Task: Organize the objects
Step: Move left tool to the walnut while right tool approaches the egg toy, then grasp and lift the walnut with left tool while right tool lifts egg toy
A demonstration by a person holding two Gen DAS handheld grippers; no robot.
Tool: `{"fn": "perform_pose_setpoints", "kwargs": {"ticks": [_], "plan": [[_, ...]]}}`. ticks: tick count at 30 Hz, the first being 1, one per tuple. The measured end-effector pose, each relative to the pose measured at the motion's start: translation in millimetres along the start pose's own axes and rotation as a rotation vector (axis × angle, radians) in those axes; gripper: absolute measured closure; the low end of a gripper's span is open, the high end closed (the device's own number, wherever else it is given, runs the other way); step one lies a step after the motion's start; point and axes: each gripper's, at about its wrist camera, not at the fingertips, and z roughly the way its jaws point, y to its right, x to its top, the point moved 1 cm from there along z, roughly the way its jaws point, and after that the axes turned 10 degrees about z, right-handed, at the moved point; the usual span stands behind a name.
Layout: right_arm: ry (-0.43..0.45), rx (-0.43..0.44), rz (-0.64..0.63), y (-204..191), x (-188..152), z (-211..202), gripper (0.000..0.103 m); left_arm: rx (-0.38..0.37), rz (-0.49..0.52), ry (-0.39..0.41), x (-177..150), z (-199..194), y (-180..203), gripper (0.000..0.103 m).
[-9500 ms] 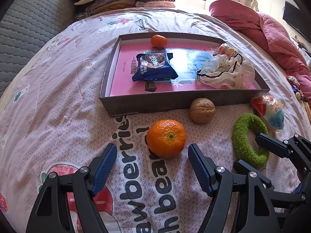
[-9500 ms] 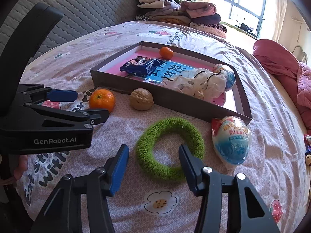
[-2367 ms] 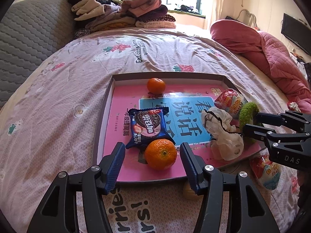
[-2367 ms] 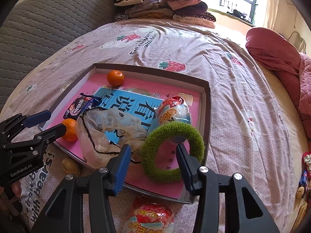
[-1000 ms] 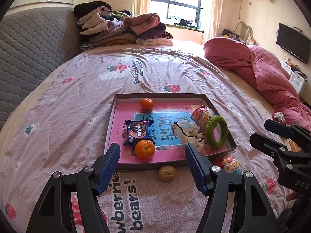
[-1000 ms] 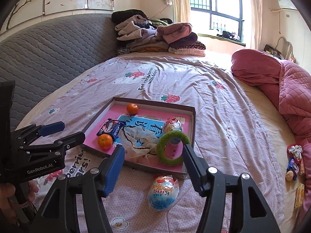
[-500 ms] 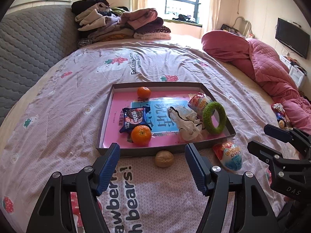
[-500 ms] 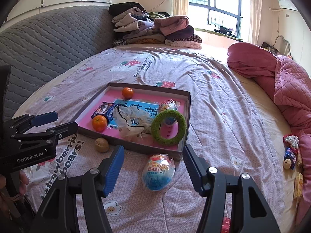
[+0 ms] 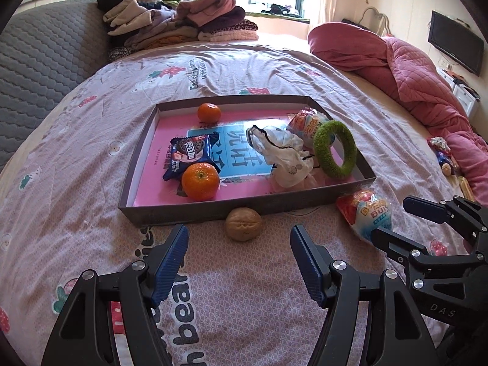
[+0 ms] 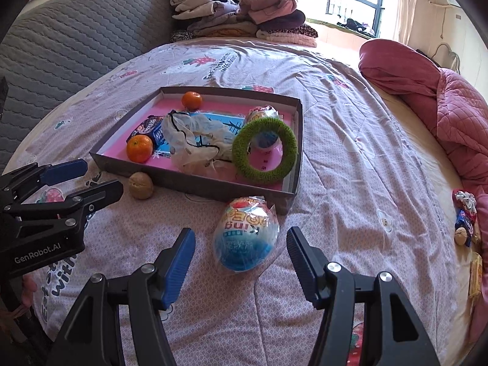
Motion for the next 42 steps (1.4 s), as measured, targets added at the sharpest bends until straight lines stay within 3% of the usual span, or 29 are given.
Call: {"fn": "perform_pose_setpoints", "kwargs": {"ticks": [20,25,28,31,42], "plan": [[-0.001,-0.018,0.103,13,5,45,0.042,0.008,-0.040,-0.060,0,67,-13,0.032],[-0.016,-0.024,0.089,12,7,56,0.048,0.021,-0.028,-0.066,-1,72,-10,0.032],[-0.016,-0.007,0.087,11,7,55,0.048,0.030,-0.032,-0.064,-2,70,-11,0.042],[-0.004,0.029,0.096,11,8,48,0.048,0.025,-0.040,-0.066,-4,68,-13,0.069],[0.015,0.070,0.076,4,7,33,0.048,0.006,-0.048,-0.057,-12,58,-14,0.069]]}}
